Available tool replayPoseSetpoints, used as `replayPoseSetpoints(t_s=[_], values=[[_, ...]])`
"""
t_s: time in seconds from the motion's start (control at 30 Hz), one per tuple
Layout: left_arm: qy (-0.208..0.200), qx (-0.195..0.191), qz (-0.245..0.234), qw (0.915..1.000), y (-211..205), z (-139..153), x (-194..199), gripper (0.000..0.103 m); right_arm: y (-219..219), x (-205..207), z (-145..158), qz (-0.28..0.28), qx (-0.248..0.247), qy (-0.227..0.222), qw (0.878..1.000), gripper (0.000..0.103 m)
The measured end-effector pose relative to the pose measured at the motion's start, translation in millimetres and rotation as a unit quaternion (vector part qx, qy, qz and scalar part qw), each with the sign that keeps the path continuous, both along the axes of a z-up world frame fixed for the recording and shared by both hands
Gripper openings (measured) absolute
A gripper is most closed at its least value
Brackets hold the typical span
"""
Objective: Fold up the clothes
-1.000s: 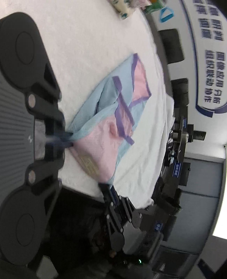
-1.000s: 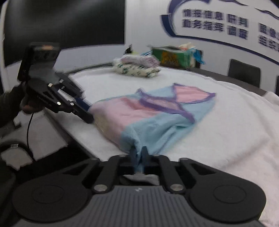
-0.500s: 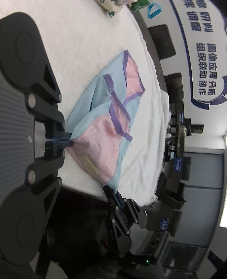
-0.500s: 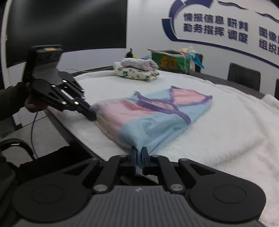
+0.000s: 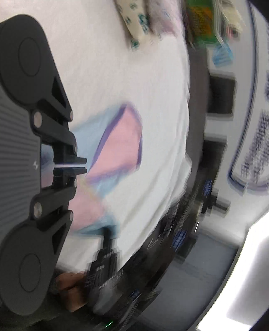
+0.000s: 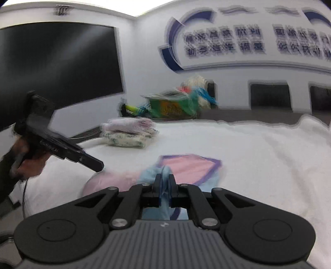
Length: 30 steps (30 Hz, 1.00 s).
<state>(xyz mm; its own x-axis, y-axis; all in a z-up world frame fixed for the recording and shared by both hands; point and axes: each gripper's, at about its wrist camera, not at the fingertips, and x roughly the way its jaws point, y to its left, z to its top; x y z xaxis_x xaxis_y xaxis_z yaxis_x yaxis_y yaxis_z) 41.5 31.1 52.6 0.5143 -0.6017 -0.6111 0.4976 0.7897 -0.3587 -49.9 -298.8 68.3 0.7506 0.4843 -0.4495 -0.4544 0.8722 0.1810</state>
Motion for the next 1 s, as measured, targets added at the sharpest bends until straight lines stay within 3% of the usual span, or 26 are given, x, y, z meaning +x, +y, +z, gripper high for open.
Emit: replayPoseSetpoints(t_s=[0.03,0.07,0.1,0.17,0.2,0.23,0.27,0.33,0.37,0.4,0.43,0.47,0.5,0.53,0.63,0.77,0.83,0.87,0.93,1.0], values=[[0.007,-0.007,0.017,0.9998,0.6,-7.9,11.1,0.028,3.3,20.3,-0.9,-0.018,-0.001,0.018,1.0,0.007],[0.027,-0.012,0.036,0.9989,3.4,-15.7,19.5,0.036,6.6,39.8,-2.3,-0.035,-0.004,0.036,0.999,0.009],[0.053,-0.015,0.058,0.9968,9.5,-21.6,22.7,0.035,10.2,50.8,-7.8,-0.052,-0.021,0.057,0.997,0.01],[0.067,-0.045,0.051,0.9954,27.1,-26.3,9.9,0.039,13.2,53.2,-11.7,-0.071,-0.047,0.068,0.994,0.018],[0.066,-0.07,0.038,0.9946,37.3,-27.6,-0.1,0.043,9.8,43.9,-8.5,-0.085,-0.047,0.056,0.994,0.032],[0.075,-0.079,0.028,0.9937,38.2,-28.0,-3.9,0.056,3.2,31.7,-4.2,-0.086,-0.034,0.035,0.995,0.051],[0.085,-0.085,0.019,0.9926,37.3,-28.1,-6.5,0.065,-4.5,24.1,-1.5,-0.08,-0.014,0.026,0.996,0.059],[0.108,-0.079,-0.001,0.991,27.9,-30.2,-9.7,0.062,-19.0,17.8,0.3,-0.069,0.039,0.033,0.996,0.064],[0.122,-0.065,-0.012,0.9903,17.9,-32.5,-9.9,0.046,-22.8,23.6,-2.6,-0.063,0.07,0.057,0.994,0.064],[0.128,-0.05,-0.025,0.9903,9.3,-34.6,-11.2,0.034,-21.8,29.1,-6.6,-0.055,0.084,0.076,0.992,0.061],[0.128,-0.039,-0.025,0.9907,2.2,-35.5,-12.4,0.02,-18.8,34.1,-11.2,-0.048,0.089,0.091,0.991,0.049],[0.12,-0.038,-0.018,0.9919,0.0,-34.5,-14.8,0.017,-13.3,36.5,-16.6,-0.046,0.085,0.1,0.99,0.039],[0.108,-0.044,-0.013,0.9931,1.3,-31.9,-16.1,0.013,-7.9,38.8,-21.9,-0.045,0.081,0.11,0.99,0.02],[0.096,-0.052,-0.007,0.994,3.0,-29.1,-17.3,0.007,-2.8,40.8,-26.8,-0.044,0.077,0.118,0.989,0.007],[0.05,-0.063,0.001,0.9968,3.8,-14.2,-20.3,0.004,-0.2,38.6,-25.6,-0.057,0.08,0.102,0.99,0.002],[0.001,-0.033,0.01,0.9994,-6.8,-0.3,-15.1,0.004,-2.8,35.5,-10.5,-0.075,0.091,0.054,0.992,0.001],[0.011,-0.027,0.018,0.9994,-11.2,-5.4,-9.0,0.007,-1.0,40.3,-6.9,-0.083,0.086,0.042,0.992,0.001],[0.017,-0.024,0.022,0.9993,-13.3,-8.2,-5.9,0.014,1.3,44.9,-7.2,-0.088,0.078,0.041,0.992,0.001],[0.031,-0.023,0.012,0.9992,-16.1,-13.9,-5.3,0.025,11.3,55.7,-14.8,-0.085,0.041,0.056,0.994,0.002],[0.024,-0.027,0.027,0.999,-14.3,-16.3,-4.0,0.028,17.2,62.6,-25.7,-0.083,0.018,0.081,0.993,0.004]])
